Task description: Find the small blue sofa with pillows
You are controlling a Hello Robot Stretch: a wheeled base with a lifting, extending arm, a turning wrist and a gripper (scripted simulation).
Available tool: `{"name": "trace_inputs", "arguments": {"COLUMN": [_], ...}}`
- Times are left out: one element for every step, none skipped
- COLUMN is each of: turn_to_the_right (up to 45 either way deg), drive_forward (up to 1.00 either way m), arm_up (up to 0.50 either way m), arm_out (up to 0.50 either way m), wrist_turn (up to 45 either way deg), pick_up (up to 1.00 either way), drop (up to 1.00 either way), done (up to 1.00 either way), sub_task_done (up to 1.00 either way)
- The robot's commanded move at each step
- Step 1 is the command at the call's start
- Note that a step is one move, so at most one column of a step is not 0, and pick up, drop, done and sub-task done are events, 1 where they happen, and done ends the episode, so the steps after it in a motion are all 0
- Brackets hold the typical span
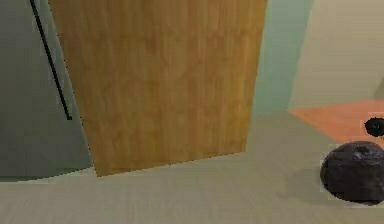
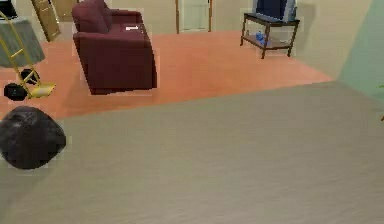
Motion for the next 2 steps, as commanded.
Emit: {"name": "trace_inputs", "arguments": {"turn_to_the_right": [45.0,27.0], "drive_forward": [0.00,0.00], "arm_up": [0.00,0.00], "arm_out": [0.00,0.00], "wrist_turn": [0.0,0.0], "pick_up": [0.00,0.00], "drop": [0.00,0.00], "done": [0.00,0.00], "sub_task_done": [0.00,0.00]}}
